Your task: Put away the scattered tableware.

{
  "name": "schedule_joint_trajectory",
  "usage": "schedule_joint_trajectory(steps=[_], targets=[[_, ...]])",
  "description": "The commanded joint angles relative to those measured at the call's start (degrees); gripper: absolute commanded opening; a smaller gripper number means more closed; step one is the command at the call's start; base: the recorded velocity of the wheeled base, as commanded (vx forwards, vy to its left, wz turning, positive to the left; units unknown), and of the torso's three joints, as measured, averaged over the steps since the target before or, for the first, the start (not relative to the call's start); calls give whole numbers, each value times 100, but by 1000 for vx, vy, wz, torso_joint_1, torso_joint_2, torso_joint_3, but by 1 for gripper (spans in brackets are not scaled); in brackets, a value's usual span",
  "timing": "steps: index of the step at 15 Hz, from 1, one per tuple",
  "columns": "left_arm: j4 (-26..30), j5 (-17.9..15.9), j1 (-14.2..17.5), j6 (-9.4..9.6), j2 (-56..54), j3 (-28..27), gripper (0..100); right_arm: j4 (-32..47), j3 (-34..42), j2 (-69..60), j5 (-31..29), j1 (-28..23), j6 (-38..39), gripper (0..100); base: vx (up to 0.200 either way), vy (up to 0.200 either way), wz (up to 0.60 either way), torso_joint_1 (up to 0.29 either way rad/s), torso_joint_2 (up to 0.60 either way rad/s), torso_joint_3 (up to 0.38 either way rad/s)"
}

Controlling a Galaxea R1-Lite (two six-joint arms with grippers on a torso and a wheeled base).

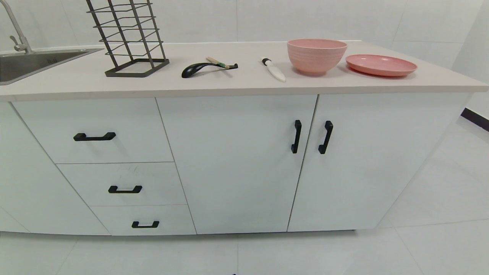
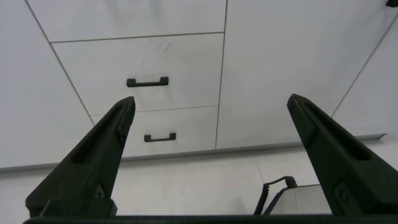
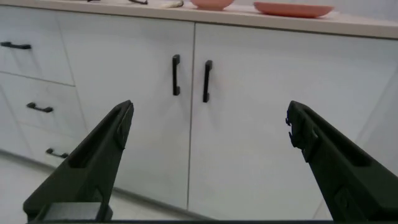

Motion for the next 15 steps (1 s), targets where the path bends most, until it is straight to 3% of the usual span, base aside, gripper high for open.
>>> schedule_joint_trajectory(steps=[1,5,6,7,8,10,13,15], targets=[[-26,1,0,-1,7,0,100,-135,-466,1658,58,531,-14,100,0,0,0,0,0,0],[-237,1,0,-18,7,0,100,-1550,-730,3574,287,522,-252,100,0,0,0,0,0,0],[-527,-8,0,-27,7,0,100,-2411,-809,4524,322,505,-348,100,0,0,0,0,0,0],[-1441,-26,-9,-36,7,0,100,-3035,-703,5033,322,505,-366,100,0,0,0,0,0,0],[-1854,-140,-18,-36,16,0,100,-3528,-563,5411,322,505,-366,100,0,0,0,0,0,0],[-1608,-553,-18,-36,16,-26,100,-4125,-316,5877,331,505,-375,100,0,0,0,0,0,0],[-966,-1195,-79,-45,376,-668,100,-4178,-316,6035,656,514,-568,100,0,0,0,0,0,0],[-905,-1634,-255,-45,886,-853,100,-4371,-246,6255,893,584,-674,100,0,0,0,0,0,0]])
